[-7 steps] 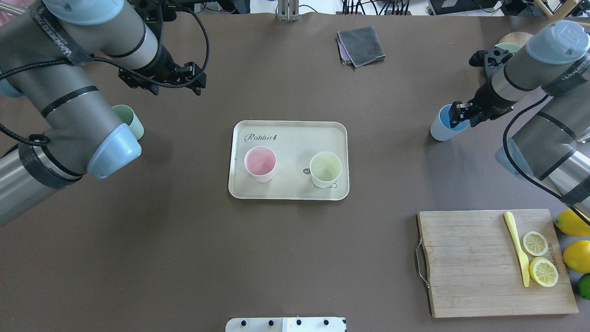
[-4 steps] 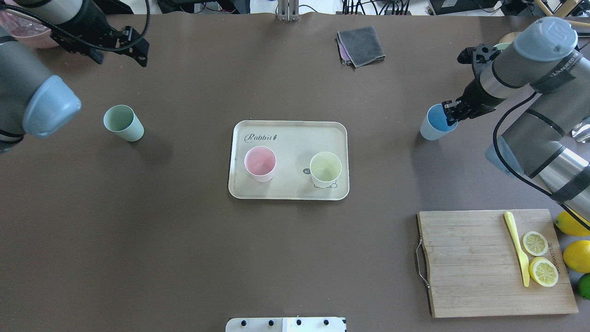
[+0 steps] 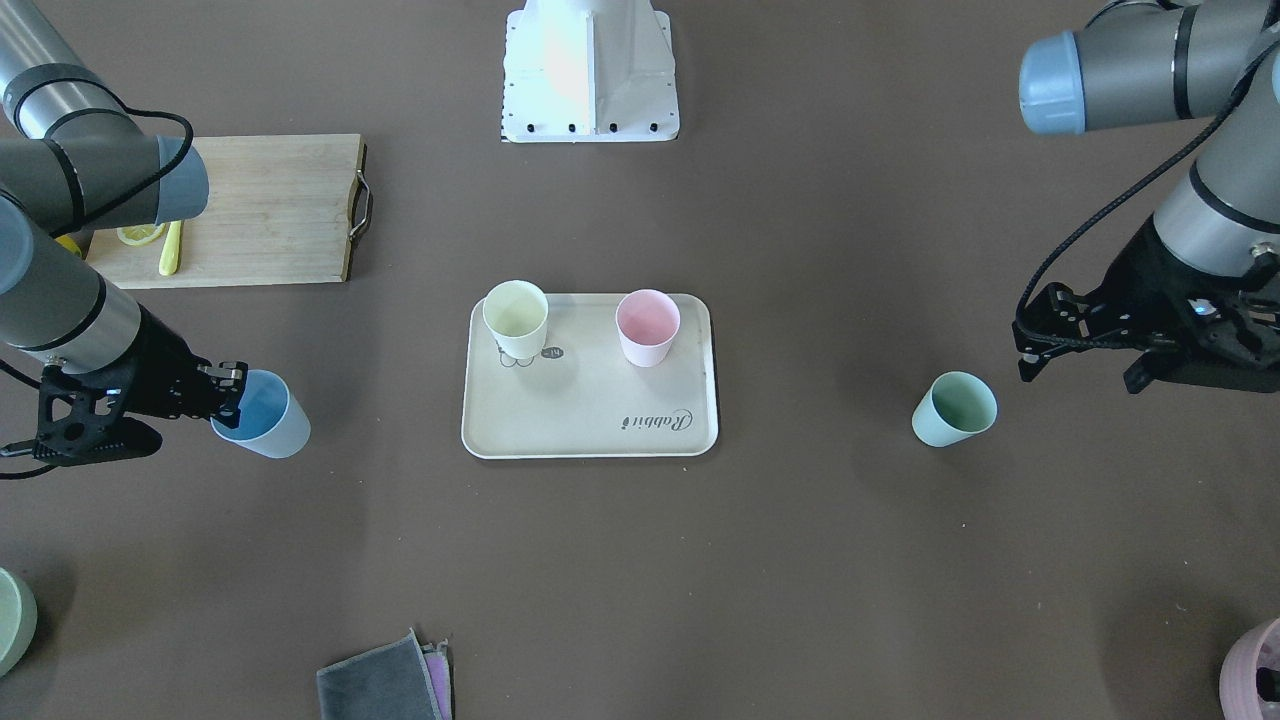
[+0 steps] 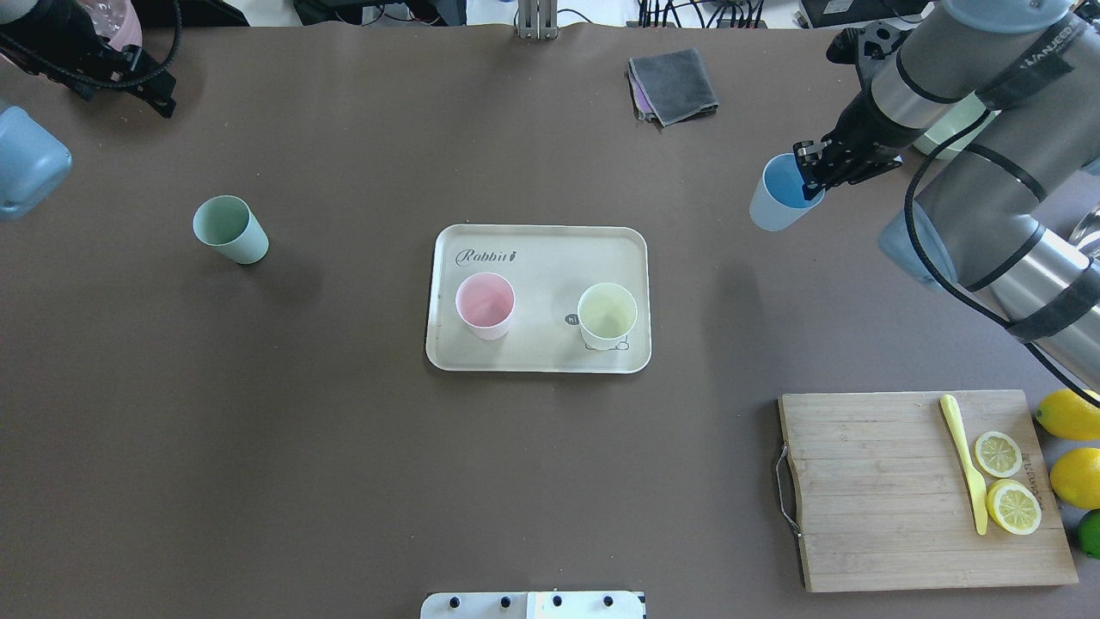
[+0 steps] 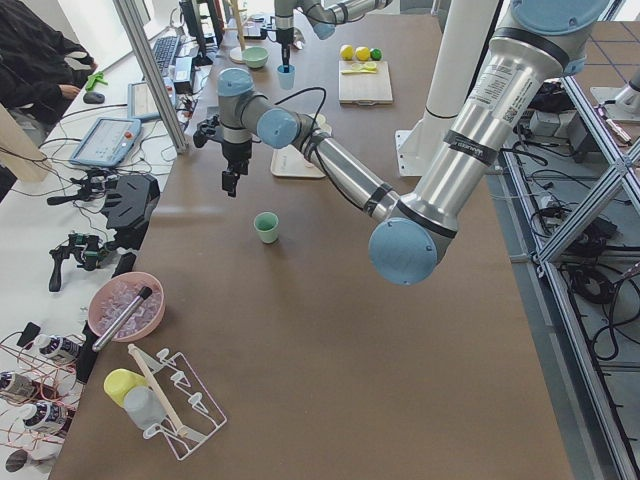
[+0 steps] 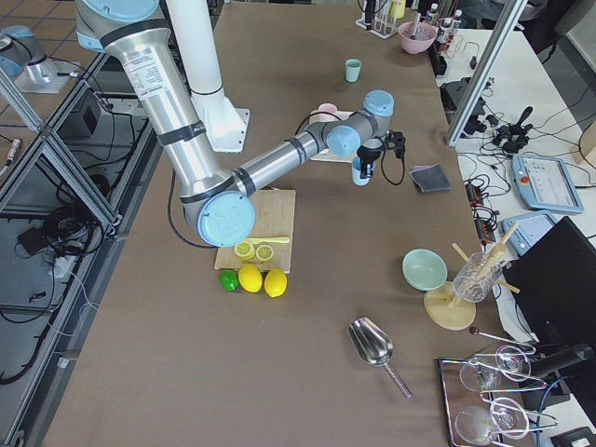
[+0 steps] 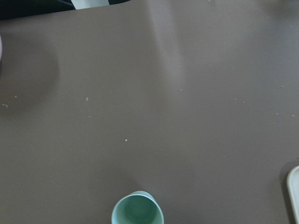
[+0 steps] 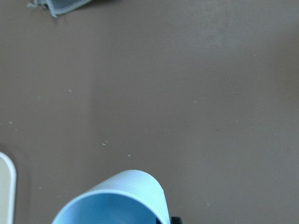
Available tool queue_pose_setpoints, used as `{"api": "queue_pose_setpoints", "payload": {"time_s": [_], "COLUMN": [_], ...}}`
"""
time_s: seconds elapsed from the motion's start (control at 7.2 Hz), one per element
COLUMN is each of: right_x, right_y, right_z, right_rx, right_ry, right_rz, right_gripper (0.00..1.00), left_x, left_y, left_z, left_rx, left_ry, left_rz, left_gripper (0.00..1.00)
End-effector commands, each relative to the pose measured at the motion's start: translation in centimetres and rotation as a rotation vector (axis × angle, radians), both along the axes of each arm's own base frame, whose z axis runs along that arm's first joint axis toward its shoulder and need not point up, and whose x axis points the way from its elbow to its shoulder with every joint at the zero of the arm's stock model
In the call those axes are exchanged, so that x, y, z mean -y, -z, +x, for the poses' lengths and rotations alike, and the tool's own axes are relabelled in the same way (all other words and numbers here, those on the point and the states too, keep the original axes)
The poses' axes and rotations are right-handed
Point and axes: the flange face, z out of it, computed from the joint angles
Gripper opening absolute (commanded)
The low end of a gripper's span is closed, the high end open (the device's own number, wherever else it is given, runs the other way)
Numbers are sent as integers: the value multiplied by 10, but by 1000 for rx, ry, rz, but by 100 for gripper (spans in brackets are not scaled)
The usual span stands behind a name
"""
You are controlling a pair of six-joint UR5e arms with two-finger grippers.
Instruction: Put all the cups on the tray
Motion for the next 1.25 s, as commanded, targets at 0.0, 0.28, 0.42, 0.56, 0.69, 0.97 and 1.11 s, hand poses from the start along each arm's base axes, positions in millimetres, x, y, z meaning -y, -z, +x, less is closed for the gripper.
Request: {"api": "queue_pose_setpoints", "payload": {"time_s": [0.0,0.28,0.42,0.56,0.69,0.97,1.11], "right_x": [-8,-12,-12,-13,-14,-13,-14], "right_y": [55,82,89,98,102,107,108], "right_z": [-24,-45,-48,-52,-54,-55,-57], "right_rx": [29,47,52,61,64,68,67], "right_ry": [-29,-32,-33,-36,-37,-38,-37], "right_rz": [-43,-44,-43,-44,-42,-40,-37], "right_gripper": [0,0,0,0,0,0,0], "left_x": [-3,-37,-47,-49,-47,-36,-29], "left_y": [-58,-81,-88,-89,-98,-114,-128], "left_z": [7,75,97,102,104,113,117], "left_rx": [-48,-94,-83,-83,-72,-62,-66], "left_ry": [59,107,108,114,109,104,105], "left_rz": [-2,-16,-37,-39,-47,-55,-52], "left_gripper": [97,97,97,97,97,96,96]}}
